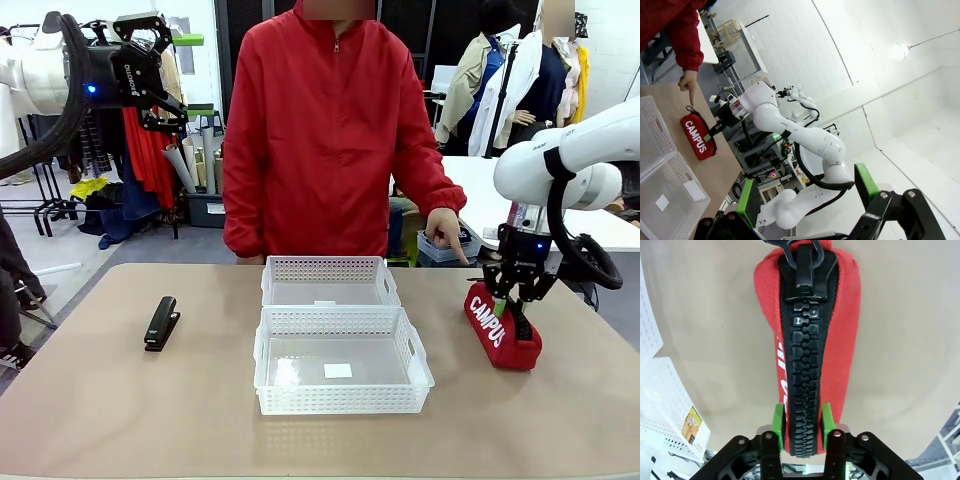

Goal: Distribute items into two baskets.
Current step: Pick up the Pencil pouch that the person points to.

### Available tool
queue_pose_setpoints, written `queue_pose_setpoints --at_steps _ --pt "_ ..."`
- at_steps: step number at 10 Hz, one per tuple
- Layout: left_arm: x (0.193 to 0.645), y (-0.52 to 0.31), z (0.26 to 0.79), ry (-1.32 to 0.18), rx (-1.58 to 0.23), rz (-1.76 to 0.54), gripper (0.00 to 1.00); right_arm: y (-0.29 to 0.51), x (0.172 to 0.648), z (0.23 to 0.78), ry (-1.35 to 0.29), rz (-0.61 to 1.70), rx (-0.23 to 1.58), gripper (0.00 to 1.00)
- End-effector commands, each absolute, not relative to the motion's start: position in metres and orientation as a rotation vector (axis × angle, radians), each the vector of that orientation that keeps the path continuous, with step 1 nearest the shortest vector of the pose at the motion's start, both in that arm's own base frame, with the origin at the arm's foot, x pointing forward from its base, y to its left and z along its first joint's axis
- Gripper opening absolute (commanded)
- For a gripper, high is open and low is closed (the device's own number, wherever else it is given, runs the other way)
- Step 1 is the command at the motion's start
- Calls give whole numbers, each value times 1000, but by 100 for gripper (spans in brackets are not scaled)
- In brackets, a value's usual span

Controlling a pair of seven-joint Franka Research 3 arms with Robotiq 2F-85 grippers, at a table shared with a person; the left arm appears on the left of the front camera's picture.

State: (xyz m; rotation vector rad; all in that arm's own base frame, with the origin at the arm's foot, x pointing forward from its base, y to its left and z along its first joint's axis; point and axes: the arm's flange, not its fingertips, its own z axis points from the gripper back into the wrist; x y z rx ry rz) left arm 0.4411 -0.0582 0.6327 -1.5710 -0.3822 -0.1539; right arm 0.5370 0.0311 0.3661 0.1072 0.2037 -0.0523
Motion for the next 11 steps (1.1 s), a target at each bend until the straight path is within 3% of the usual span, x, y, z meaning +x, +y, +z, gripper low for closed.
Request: queue_pose_setpoints --at_steps 1,6,11 --pt "439 -58 633 -385 -1574 -153 100 30 531 369 171 -42 97 0" --pt "439 -58 633 -385 -1574 -153 100 37 525 414 204 -52 75 0" --pt "439 -58 633 -385 -1574 -153 100 86 514 552 247 -34 54 0"
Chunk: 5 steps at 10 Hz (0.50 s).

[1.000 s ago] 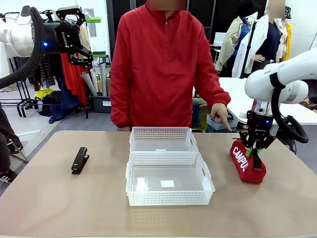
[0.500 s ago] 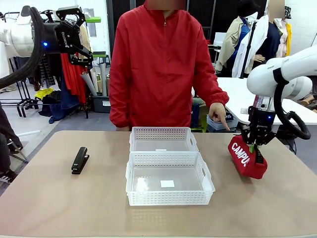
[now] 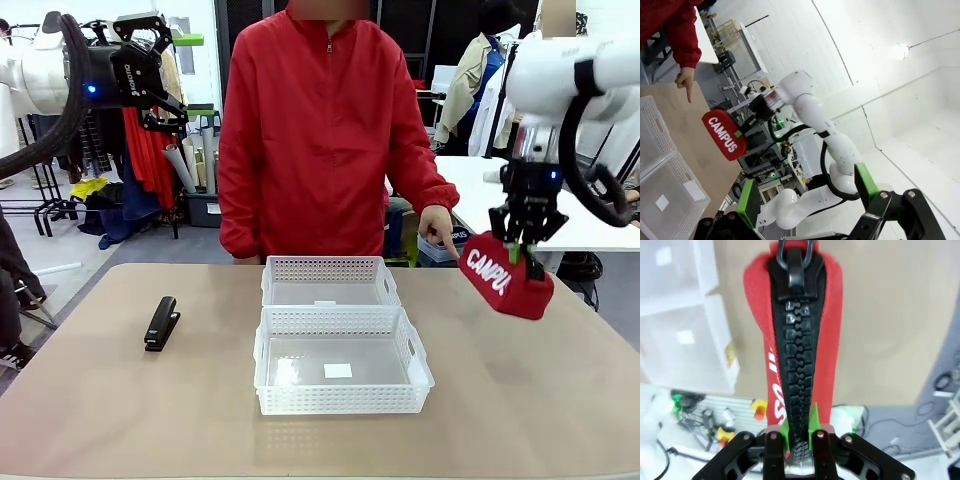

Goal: Distribute items into two baskets.
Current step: Pick up the Pencil pouch that the person points to.

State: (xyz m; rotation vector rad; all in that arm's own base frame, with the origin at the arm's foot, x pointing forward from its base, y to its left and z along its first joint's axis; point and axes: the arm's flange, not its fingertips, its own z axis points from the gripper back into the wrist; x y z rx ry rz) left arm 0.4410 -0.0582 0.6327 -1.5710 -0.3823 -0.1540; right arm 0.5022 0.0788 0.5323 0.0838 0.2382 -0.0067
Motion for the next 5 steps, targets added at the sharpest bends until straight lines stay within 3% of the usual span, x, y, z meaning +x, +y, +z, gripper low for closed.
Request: queue_pose_setpoints --at_steps 1,5 --pt "439 -58 633 -385 -1574 -153 100 96 514 579 257 -31 78 0" --pt "439 -58 633 -385 -1574 -153 100 127 512 673 232 -20 56 0"
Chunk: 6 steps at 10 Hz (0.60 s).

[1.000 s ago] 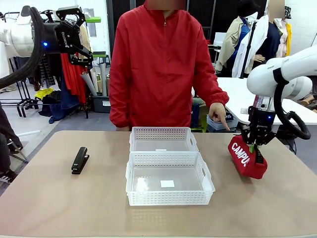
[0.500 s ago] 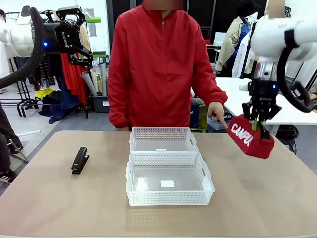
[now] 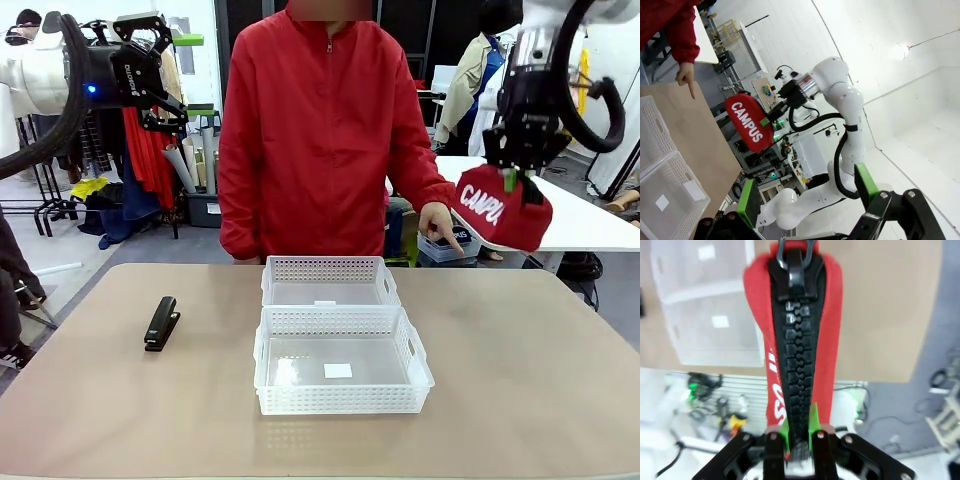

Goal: Distribute items into two baskets.
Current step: Pick up the Pencil pouch that the person points to.

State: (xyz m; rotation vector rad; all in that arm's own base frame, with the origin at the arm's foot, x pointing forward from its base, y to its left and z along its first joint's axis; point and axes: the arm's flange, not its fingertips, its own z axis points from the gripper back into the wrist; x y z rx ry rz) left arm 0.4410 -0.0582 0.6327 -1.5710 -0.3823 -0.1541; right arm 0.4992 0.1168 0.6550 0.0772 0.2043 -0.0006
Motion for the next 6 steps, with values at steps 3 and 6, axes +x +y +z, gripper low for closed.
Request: queue_pose_setpoints --at_steps 3,6 --pt "439 -58 633 -385 -1574 -153 100 135 505 734 103 -50 39 0" --pt "439 -58 633 -385 -1574 -153 100 141 496 776 -18 -78 3 0"
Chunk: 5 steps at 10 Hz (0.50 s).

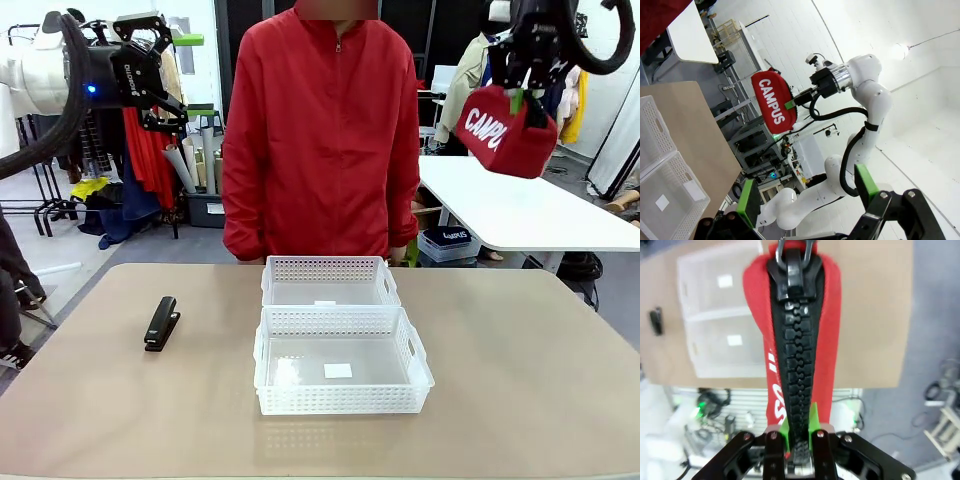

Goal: Distribute items into two baskets.
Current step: Pick up the Pencil pouch that the person points to.

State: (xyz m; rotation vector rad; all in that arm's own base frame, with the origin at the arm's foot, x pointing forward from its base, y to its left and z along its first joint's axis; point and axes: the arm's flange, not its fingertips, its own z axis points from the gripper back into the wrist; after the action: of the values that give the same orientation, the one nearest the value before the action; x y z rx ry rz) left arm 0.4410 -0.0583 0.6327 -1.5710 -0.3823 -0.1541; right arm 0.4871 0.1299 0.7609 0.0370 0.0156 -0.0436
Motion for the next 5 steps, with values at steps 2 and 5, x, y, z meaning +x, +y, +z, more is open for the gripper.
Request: queue_pose_setpoints --at_steps 2,5 --pt "439 -58 633 -385 -1574 -153 100 141 493 790 -43 -80 14 0" --pt "439 -58 633 -385 -1574 -153 100 140 493 795 -44 -70 24 0"
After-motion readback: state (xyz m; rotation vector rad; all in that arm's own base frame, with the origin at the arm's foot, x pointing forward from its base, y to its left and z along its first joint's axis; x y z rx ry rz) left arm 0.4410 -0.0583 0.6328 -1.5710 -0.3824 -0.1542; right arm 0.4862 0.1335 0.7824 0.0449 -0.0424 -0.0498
